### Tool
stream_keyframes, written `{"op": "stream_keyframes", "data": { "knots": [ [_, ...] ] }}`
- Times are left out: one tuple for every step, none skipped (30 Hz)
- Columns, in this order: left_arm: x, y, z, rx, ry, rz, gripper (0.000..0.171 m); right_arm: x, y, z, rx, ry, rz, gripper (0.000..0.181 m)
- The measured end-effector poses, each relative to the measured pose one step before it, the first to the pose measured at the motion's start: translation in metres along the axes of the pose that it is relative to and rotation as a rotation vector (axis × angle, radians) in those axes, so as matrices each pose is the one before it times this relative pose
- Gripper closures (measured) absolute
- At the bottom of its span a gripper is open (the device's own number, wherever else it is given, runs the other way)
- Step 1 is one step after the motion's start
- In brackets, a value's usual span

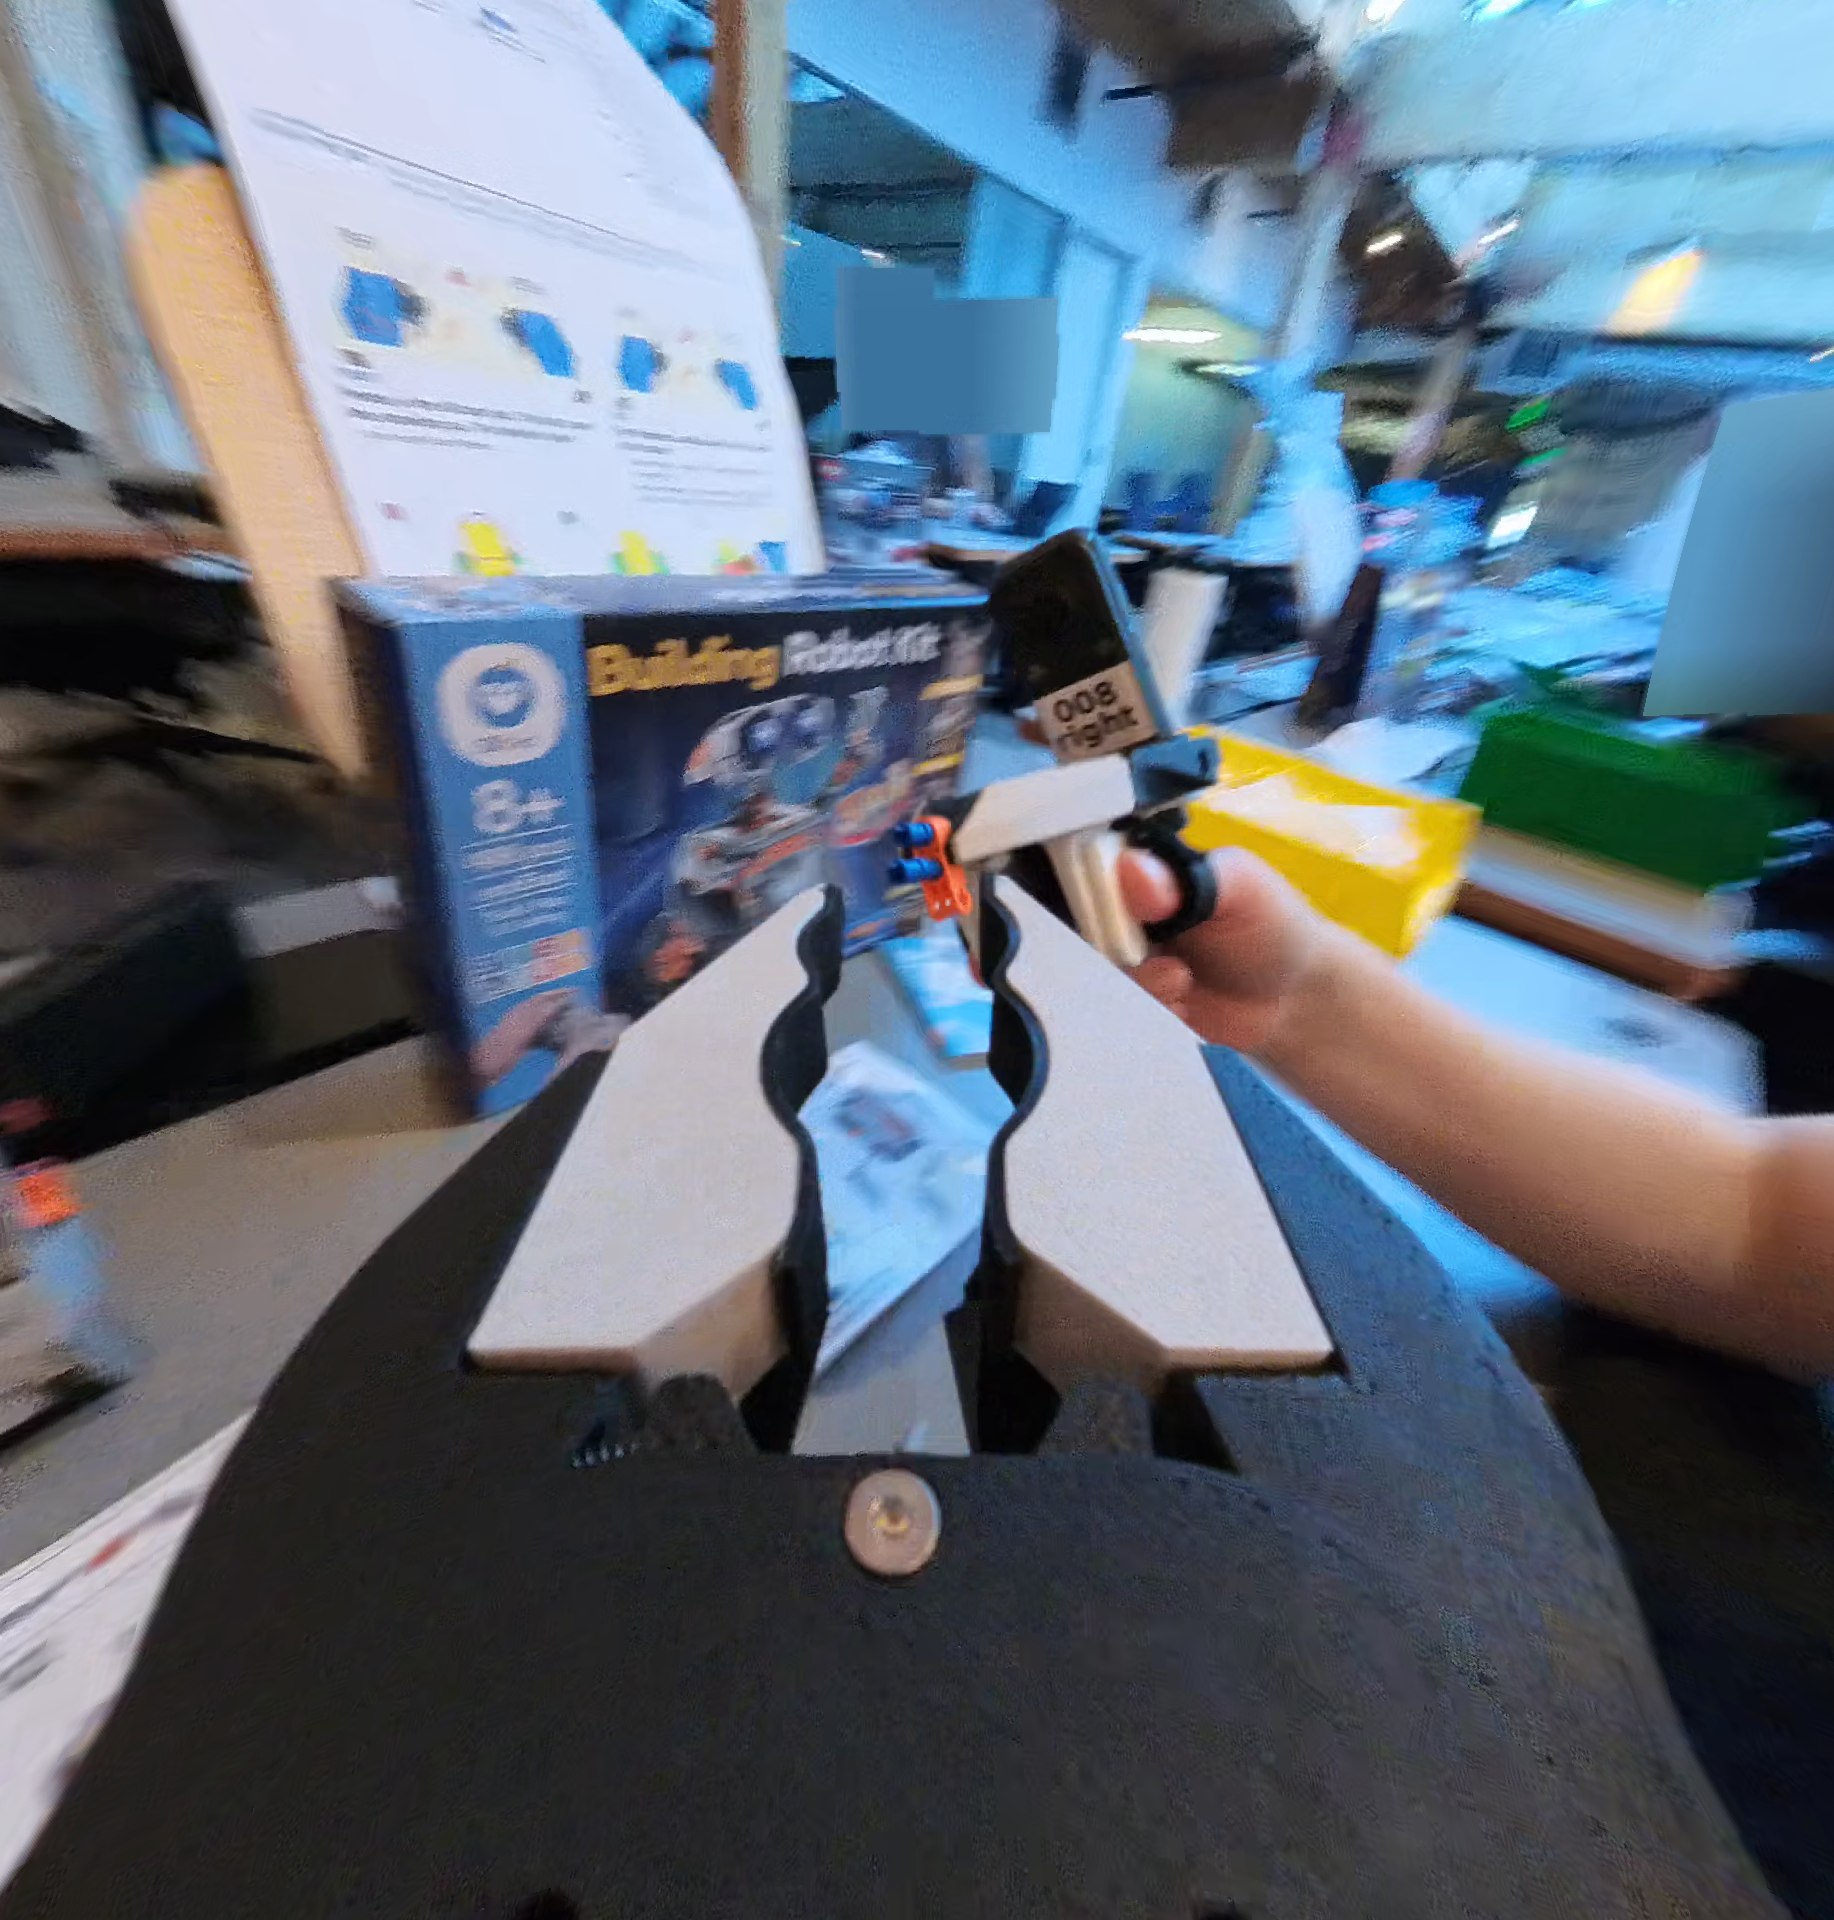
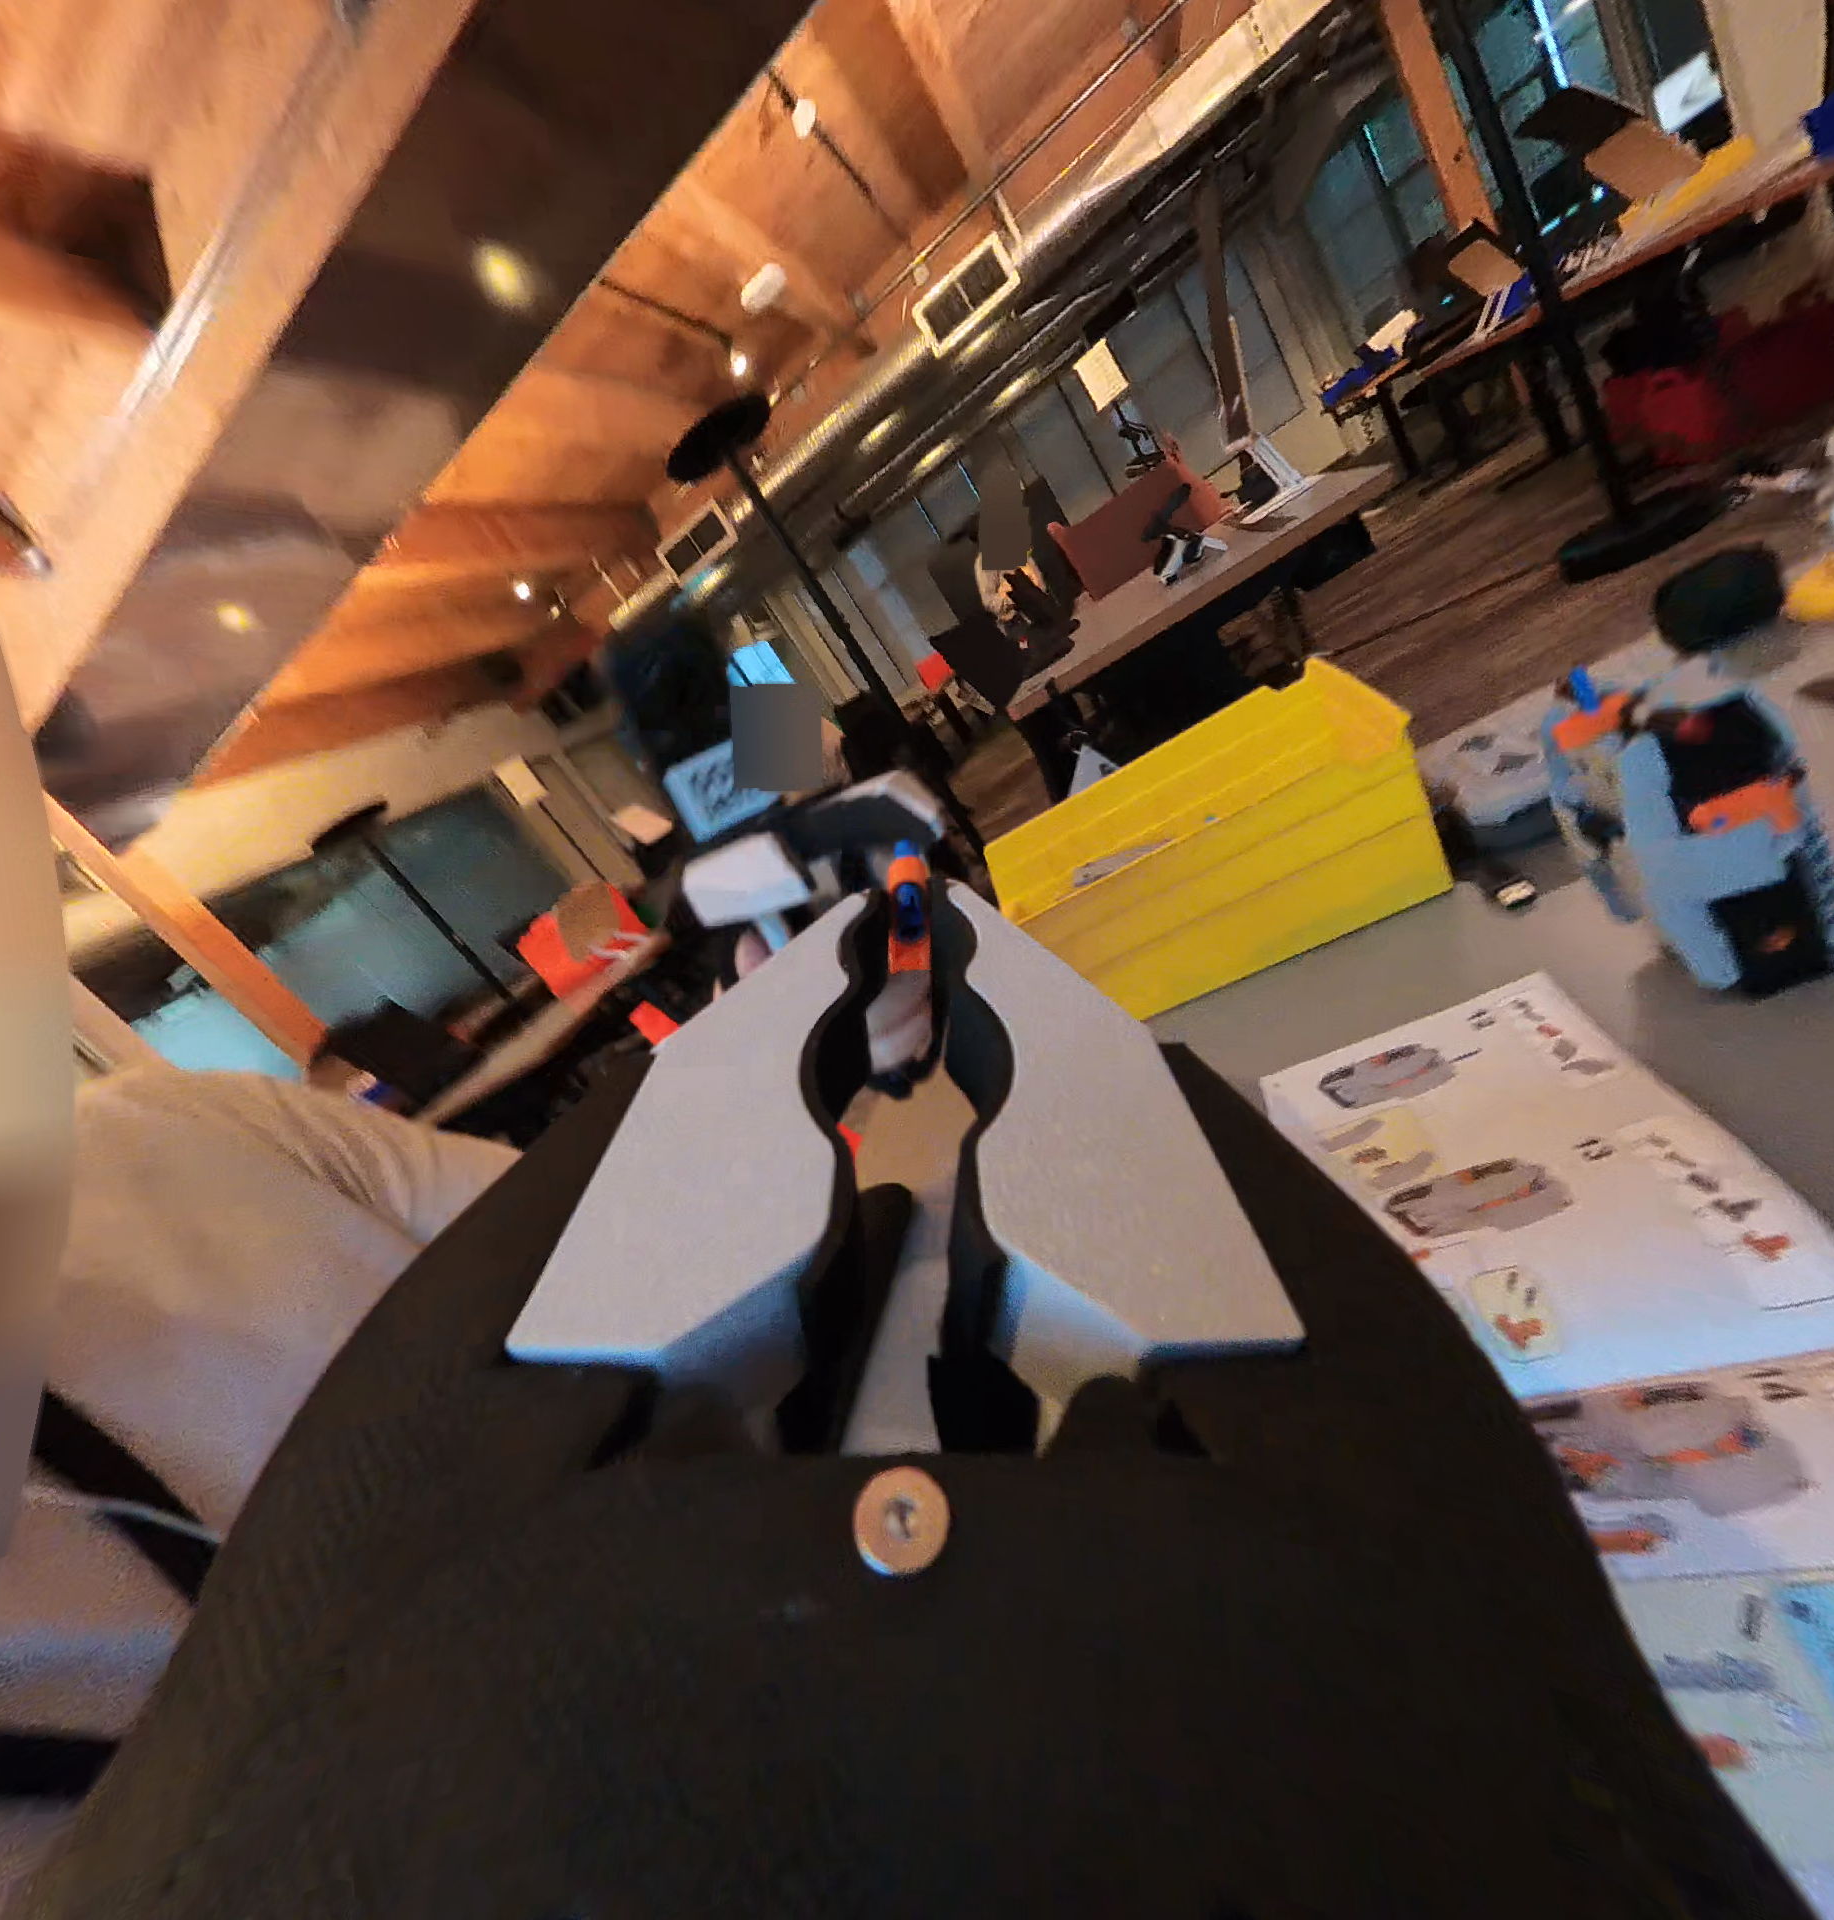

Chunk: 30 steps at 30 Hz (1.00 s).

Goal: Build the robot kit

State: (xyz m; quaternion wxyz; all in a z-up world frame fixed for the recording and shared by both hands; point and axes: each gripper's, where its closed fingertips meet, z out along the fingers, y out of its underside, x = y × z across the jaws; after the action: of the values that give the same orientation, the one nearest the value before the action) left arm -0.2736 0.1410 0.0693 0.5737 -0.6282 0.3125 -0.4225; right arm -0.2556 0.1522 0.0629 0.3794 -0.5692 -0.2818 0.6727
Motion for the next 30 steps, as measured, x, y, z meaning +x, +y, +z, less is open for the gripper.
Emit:
{"op": "stream_keyframes", "data": {
  "knots": [
    [0.0055,-0.01101,0.00471,-0.02265,0.0702,-0.0628,0.144,-0.00882,-0.0061,-0.00545,-0.0142,0.0005,-0.034,0.175],
    [0.00464,-0.00889,0.00544,-0.03099,0.059,-0.0552,0.145,-0.00725,-0.00617,-0.00549,-0.0044,0.002,-0.0205,0.175],
    [0.00365,-0.00803,0.0059,-0.0285,0.0481,-0.0454,0.147,-0.00558,-0.00648,-0.00515,0.0076,0.0038,-0.0155,0.175],
    [0.00311,-0.00648,0.00622,-0.02142,0.0376,-0.0322,0.146,-0.0037,-0.00501,-0.00464,0.0047,0.0054,-0.0086,0.175],
    [0.00331,-0.00397,0.00645,-0.01881,0.0325,-0.0171,0.148,-0.0026,-0.00283,-0.00388,-0.0039,0.0033,-0.0027,0.175],
    [0.00253,-0.00138,0.00654,-0.02092,0.0245,-0.0026,0.152,-0.00214,-0.00142,-0.00321,-0.0068,0.0001,-0.0033,0.175],
    [-0.00014,0.00111,0.00634,-0.02604,0.0064,0.0045,0.153,-0.0012,-0.00129,-0.00258,-0.0028,0.0018,-0.0048,0.175],
    [-0.00148,0.00215,0.00556,-0.02529,-0.0026,0.0087,0.152,0.00003,-0.00135,-0.00215,0.0006,0.0052,-0.0012,0.175],
    [-0.00083,0.0018,0.00455,-0.01415,0.0019,0.0089,0.151,0.00022,-0.00097,-0.00163,0.0006,0.0021,0.0009,0.175],
    [-0.00005,0.00173,0.00368,-0.00623,0.0105,0.0024,0.153,-0.00036,0.0001,-0.00081,-0.0036,-0.0054,0.0048,0.175],
    [0.00013,0.00241,0.00297,-0.00566,0.0158,-0.004,0.154,-0.00072,0.0005,-0.00032,-0.004,-0.0102,0.0058,0.175],
    [-0.00022,0.00359,0.00222,-0.01297,0.0158,-0.0091,0.156,0.00075,0.00087,-0.00003,-0.005,-0.0012,0.0044,0.175],
    [-0.00083,0.00348,0.001,-0.01575,0.0109,-0.0145,0.159,0.00223,0.00125,-0.00017,-0.0067,0.009,0.0,0.175],
    [-0.00123,0.00177,-0.00026,-0.00622,0.0043,-0.0119,0.159,0.00101,0.00109,-0.00014,-0.0052,0.0012,-0.0027,0.175],
    [-0.00082,0.00054,-0.00132,0.00119,0.0014,-0.0041,0.158,0.00043,0.00052,-0.00025,-0.003,-0.001,0.001,0.175],
    [-0.0004,-0.00015,-0.00162,0.0029,0.002,-0.0003,0.158,0.00038,0.00002,-0.00044,-0.0002,-0.0008,0.0031,0.175],
    [0.00068,0.0003,-0.00164,-0.00011,0.0085,-0.0011,0.159,-0.00032,0.00047,-0.00025,-0.0035,-0.0034,0.0009,0.175],
    [0.00139,0.00054,-0.00145,-0.003,0.0136,-0.0041,0.161,0.00003,0.00037,-0.0003,-0.003,-0.0001,-0.0027,0.175],
    [0.00125,0.00044,-0.00104,-0.00177,0.0131,-0.0063,0.163,-0.00028,0.00001,-0.00021,-0.0002,-0.0012,-0.0018,0.175],
    [0.00106,0.0001,-0.00067,0.00082,0.011,-0.006,0.163,-0.00124,-0.00015,-0.00006,0.0004,-0.0076,0.0018,0.175],
    [0.00112,0.00004,-0.0002,0.00189,0.0112,-0.0054,0.163,-0.00087,-0.0001,0.00016,0.001,-0.006,0.0026,0.175],
    [0.00147,0.00065,0.00021,-0.00197,0.0121,-0.0041,0.165,-0.00011,0.00049,0.00019,-0.003,0.0002,-0.001,0.175],
    [0.00061,0.00113,0.00041,-0.00496,0.007,-0.0026,0.168,0.00097,0.00062,-0.00002,-0.0029,0.0067,-0.0052,0.175],
    [-0.00051,0.0004,0.00044,-0.00127,-0.0017,-0.0009,0.168,0.00007,0.00005,-0.00011,-0.0001,0.0002,-0.0019,0.175],
    [-0.00066,0.00006,0.00032,0.00137,-0.0036,0.0004,0.166,-0.00068,-0.00014,-0.00028,0.0001,-0.0039,0.001,0.175],
    [-0.00065,0.00047,0.00041,-0.00176,-0.0027,-0.001,0.163,-0.00033,-0.00102,-0.0005,0.0052,-0.0013,0.0001,0.175],
    [-0.00002,0.00098,0.00062,-0.00574,0.0002,-0.0004,0.162,-0.00022,-0.0011,-0.00066,0.0056,0.0006,-0.001,0.175],
    [0.00027,0.00091,0.00082,-0.00436,0.0012,0.0012,0.162,-0.00043,-0.00088,-0.00062,0.0048,-0.0007,-0.0031,0.175],
    [0.00037,0.00025,0.00102,0.00008,0.0012,0.0016,0.162,-0.00015,0.0004,-0.00025,-0.0043,0.0008,-0.0029,0.175],
    [0.00048,0.00016,0.00104,0.00037,0.0023,0.0009,0.162,0.00007,0.00035,-0.00022,-0.0039,0.0027,-0.002,0.175]
  ]
}}
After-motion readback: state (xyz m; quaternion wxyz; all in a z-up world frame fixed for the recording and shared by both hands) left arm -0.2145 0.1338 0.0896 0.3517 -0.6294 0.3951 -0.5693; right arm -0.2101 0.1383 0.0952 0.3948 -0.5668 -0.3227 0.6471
